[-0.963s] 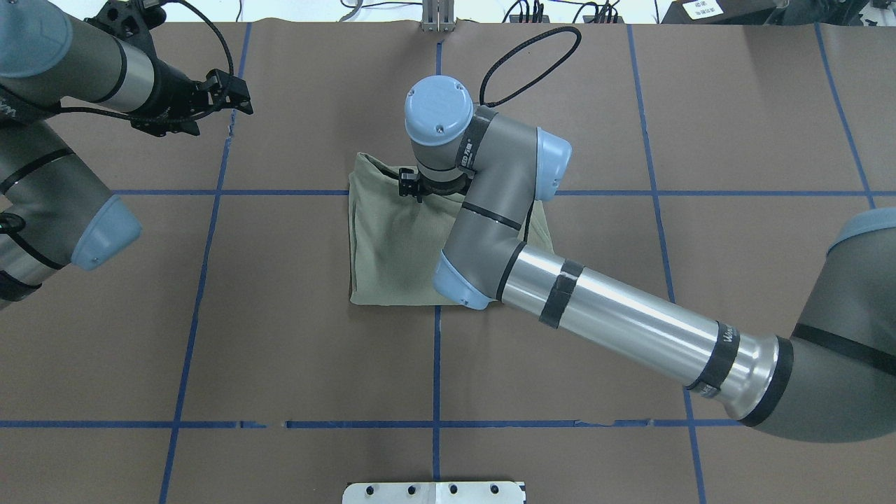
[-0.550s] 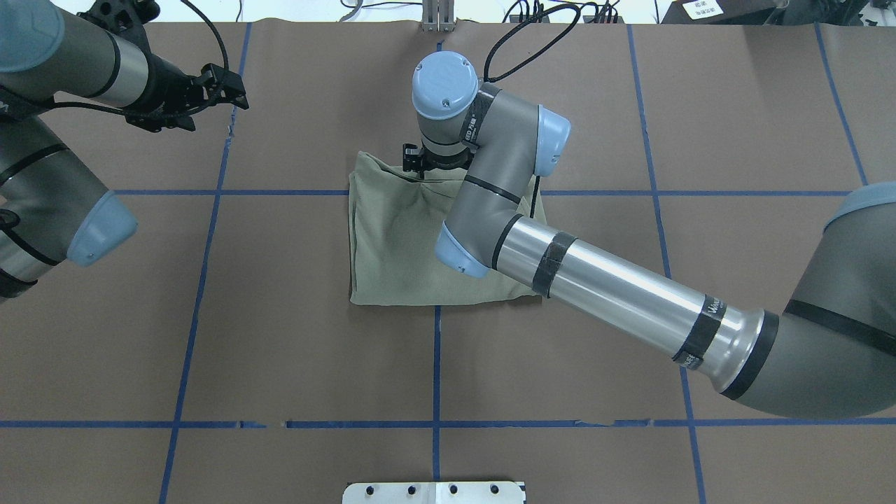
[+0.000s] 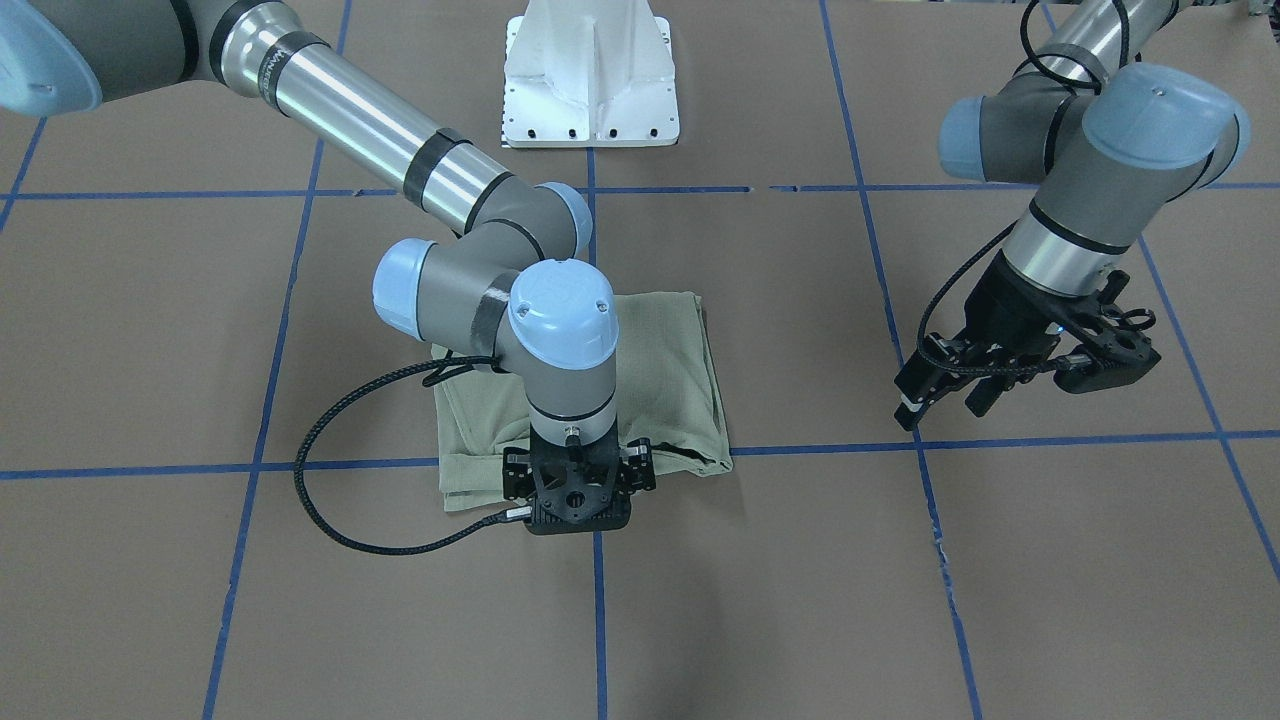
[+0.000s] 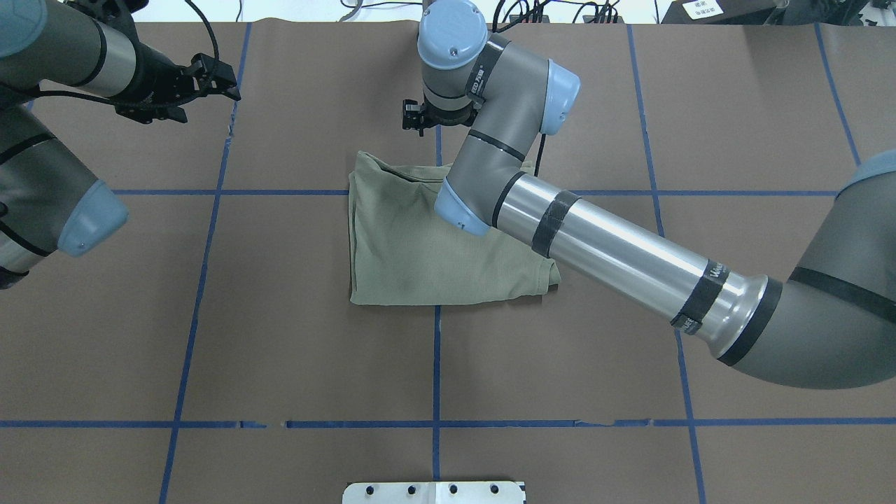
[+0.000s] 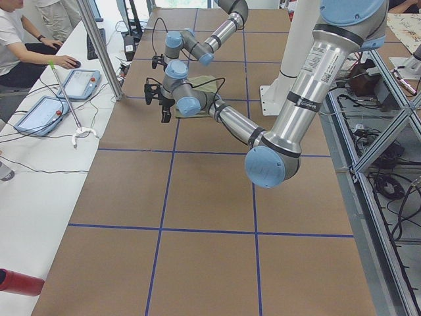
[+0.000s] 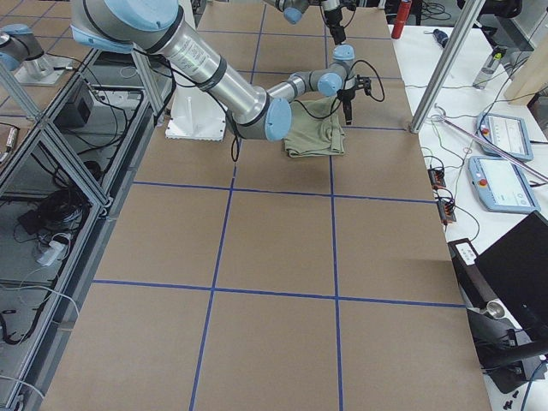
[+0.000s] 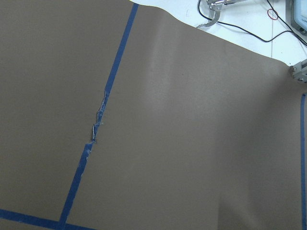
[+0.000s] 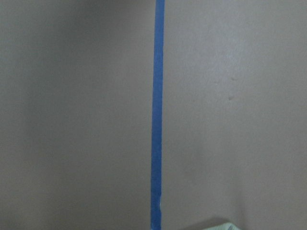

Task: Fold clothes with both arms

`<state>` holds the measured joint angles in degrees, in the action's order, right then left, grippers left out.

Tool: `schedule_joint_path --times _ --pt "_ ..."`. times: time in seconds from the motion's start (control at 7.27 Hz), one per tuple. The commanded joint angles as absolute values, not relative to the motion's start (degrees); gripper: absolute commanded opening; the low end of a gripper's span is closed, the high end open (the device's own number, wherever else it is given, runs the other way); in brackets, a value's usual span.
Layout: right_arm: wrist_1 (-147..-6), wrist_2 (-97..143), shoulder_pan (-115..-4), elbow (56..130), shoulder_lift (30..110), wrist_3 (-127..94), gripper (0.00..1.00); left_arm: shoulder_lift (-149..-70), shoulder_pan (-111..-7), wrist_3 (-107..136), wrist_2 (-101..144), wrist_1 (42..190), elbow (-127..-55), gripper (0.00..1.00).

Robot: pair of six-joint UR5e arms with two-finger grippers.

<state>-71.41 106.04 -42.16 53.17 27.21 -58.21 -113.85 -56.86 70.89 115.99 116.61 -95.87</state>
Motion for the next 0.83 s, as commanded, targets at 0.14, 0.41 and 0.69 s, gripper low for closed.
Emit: schedule_joint_path --times 0.14,0.41,0.69 --pt "-81.2 119.2 -54.8 73.0 43.0 -43.1 1.00 -105.3 -64.5 49.2 120.3 116.6 -99.7 1.00" --pt "-86.8 124.1 -62.4 84.4 55.0 -33.1 1.00 -97.4 -70.9 30.5 120.3 114.4 -103.4 1.00" --pt "-87.0 129.0 -70.2 90.0 66.7 -22.6 1.00 -90.9 -77.1 13.9 121.9 112.8 -103.9 1.00"
